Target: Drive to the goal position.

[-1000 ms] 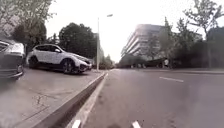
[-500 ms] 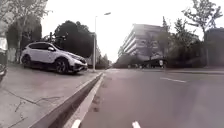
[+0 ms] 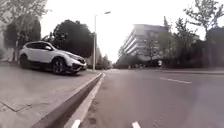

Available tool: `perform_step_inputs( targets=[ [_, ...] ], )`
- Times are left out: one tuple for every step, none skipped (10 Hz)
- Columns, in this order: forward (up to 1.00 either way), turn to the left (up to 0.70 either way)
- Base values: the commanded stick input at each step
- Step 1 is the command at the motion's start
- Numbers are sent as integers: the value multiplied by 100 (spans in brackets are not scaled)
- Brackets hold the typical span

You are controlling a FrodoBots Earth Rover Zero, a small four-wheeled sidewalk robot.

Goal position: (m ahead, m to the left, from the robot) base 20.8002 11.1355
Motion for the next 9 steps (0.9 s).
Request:
perform_step_inputs(
  targets=[
    [70,-4],
    [70,-13],
    [70,-12],
    [70,-12],
    [70,-12],
    [70,-12],
    [70,-12],
    [70,-12],
    [70,-8]
  ],
)
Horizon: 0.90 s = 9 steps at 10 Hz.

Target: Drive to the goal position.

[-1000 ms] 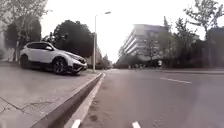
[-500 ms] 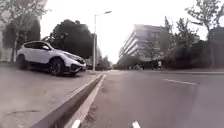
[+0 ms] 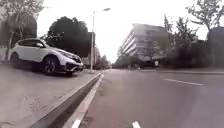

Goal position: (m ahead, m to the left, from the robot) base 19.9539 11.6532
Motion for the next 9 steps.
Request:
perform_step_inputs(
  targets=[
    [70,0],
    [70,0],
    [70,0],
    [70,0],
    [70,0],
    [70,0],
    [70,0],
    [70,0],
    [70,0]
  ],
)
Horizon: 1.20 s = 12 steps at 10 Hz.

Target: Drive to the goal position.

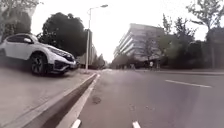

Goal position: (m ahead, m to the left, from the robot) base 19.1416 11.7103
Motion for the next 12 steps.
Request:
perform_step_inputs(
  targets=[
    [70,0],
    [70,0],
    [70,0],
    [70,0],
    [70,0],
    [70,0],
    [70,0],
    [70,0],
    [70,0],
    [70,0],
    [70,0],
    [70,0]
  ],
)
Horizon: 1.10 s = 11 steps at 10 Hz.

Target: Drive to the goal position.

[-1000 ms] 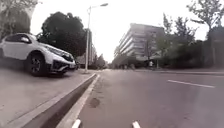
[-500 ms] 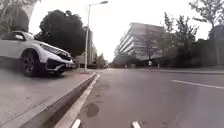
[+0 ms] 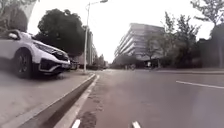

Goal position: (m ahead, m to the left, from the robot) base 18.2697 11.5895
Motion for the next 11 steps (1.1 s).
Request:
perform_step_inputs(
  targets=[
    [70,0],
    [70,0],
    [70,0],
    [70,0],
    [70,0],
    [70,0],
    [70,0],
    [70,0],
    [70,0],
    [70,0],
    [70,0]
  ],
)
